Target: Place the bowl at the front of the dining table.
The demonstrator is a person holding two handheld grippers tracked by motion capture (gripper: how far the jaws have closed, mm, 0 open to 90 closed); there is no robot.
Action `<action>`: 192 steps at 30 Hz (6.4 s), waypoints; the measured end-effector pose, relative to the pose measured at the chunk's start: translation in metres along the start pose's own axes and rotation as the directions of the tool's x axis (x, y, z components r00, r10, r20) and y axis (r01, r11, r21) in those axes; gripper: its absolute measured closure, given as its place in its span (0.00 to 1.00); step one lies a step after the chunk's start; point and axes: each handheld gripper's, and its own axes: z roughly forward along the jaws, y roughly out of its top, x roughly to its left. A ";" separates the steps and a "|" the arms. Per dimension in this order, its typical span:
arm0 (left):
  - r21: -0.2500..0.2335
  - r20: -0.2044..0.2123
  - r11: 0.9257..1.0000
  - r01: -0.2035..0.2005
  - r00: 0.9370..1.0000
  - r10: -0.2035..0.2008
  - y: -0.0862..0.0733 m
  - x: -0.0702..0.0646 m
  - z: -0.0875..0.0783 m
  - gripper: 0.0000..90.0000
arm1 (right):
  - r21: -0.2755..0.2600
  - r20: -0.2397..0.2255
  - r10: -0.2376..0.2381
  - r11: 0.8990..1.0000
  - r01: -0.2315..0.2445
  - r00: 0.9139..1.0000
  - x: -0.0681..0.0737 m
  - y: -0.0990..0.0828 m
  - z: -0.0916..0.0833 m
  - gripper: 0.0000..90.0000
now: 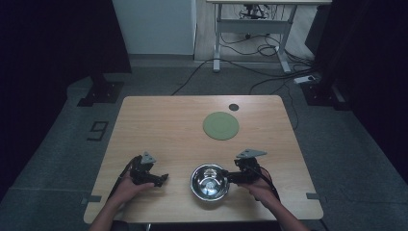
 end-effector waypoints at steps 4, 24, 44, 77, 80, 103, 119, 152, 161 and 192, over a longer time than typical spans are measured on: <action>0.000 0.000 1.000 0.000 1.000 0.000 0.000 0.000 0.000 0.00 | 0.001 -0.011 -0.001 1.000 0.001 1.000 0.003 0.000 0.002 0.31; -0.001 0.000 1.000 -0.001 1.000 0.001 0.000 -0.001 0.001 0.00 | 0.086 -0.004 -0.048 0.995 0.048 0.999 0.014 -0.006 0.023 0.34; 0.000 0.000 1.000 0.000 1.000 0.000 0.000 -0.001 0.001 0.00 | 0.172 0.026 -0.084 0.982 0.079 0.996 0.015 -0.013 0.039 0.49; -0.002 0.000 1.000 0.000 1.000 0.000 0.000 -0.001 0.001 0.00 | 0.197 -0.125 0.133 0.975 -0.107 0.983 -0.005 -0.012 0.036 0.96; -0.002 0.000 1.000 0.000 1.000 0.000 0.000 -0.001 0.001 0.00 | 0.192 -0.131 0.140 0.975 -0.114 0.981 -0.005 -0.011 0.035 0.96; -0.001 0.000 1.000 0.000 1.000 0.000 0.000 -0.001 0.001 0.00 | 0.135 -0.141 0.180 0.978 -0.161 0.973 -0.013 -0.008 0.025 0.95; -0.002 0.000 1.000 0.000 1.000 0.000 0.000 -0.001 0.001 0.00 | 0.078 -0.139 0.204 0.978 -0.195 0.969 -0.018 -0.005 0.017 0.95; -0.002 -0.001 1.000 0.001 1.000 -0.001 0.000 -0.001 0.001 0.00 | -0.011 -0.133 0.232 0.972 -0.235 0.964 -0.030 0.025 0.000 0.96; -0.001 0.000 1.000 0.001 1.000 -0.001 0.000 -0.001 0.001 0.00 | -0.027 -0.122 0.250 0.967 -0.255 0.961 -0.037 0.029 0.002 0.96; -0.002 -0.001 1.000 0.002 1.000 -0.002 0.000 -0.001 0.001 0.00 | -0.091 -0.155 0.290 0.948 -0.306 0.944 -0.060 0.032 0.014 0.96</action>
